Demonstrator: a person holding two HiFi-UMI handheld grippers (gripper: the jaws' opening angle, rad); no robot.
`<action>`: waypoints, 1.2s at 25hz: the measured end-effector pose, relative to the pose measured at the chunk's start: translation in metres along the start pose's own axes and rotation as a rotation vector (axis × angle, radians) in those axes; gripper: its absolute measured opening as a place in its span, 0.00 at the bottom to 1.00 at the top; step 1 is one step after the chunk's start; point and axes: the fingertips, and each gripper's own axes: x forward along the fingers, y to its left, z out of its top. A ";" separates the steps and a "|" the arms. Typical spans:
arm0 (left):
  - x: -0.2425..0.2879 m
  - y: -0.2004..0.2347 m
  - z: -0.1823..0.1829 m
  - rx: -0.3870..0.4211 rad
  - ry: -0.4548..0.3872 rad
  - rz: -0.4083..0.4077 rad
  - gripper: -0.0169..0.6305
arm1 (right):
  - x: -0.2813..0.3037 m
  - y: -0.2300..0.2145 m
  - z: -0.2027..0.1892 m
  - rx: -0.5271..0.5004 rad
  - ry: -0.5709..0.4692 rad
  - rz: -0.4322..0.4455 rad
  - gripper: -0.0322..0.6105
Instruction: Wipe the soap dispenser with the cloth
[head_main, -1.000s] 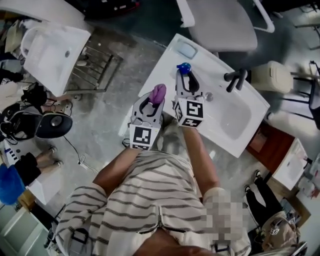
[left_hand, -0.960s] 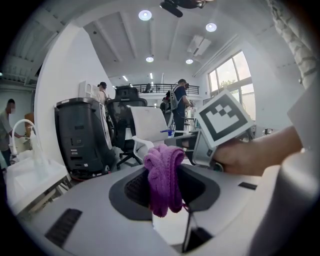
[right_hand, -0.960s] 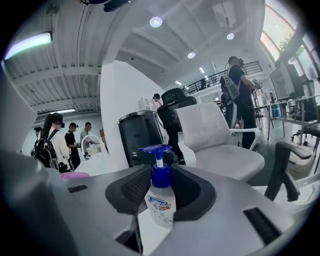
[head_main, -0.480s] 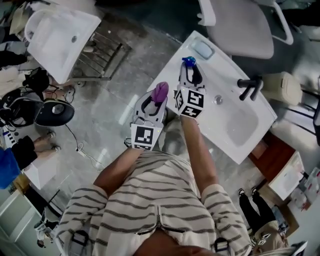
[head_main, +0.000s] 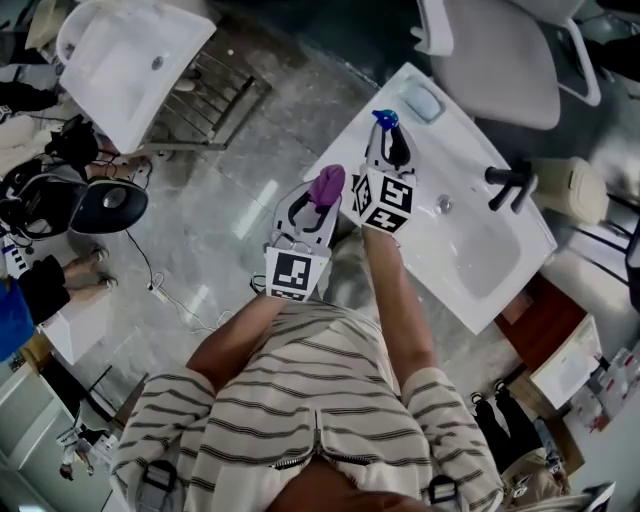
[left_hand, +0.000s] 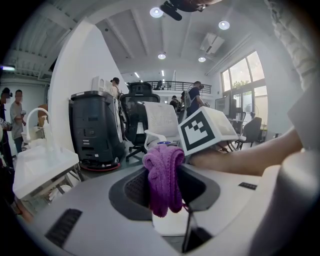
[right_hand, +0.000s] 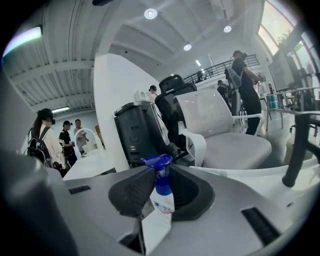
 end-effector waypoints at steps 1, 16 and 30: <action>-0.001 0.000 0.000 -0.002 0.000 0.000 0.23 | 0.000 0.000 0.000 0.008 0.000 -0.001 0.17; -0.003 0.001 -0.002 0.002 0.004 -0.008 0.23 | -0.006 0.013 -0.005 -0.052 -0.008 0.017 0.19; -0.008 -0.003 -0.003 0.007 -0.003 -0.006 0.23 | -0.006 0.024 -0.016 -0.278 0.043 0.003 0.46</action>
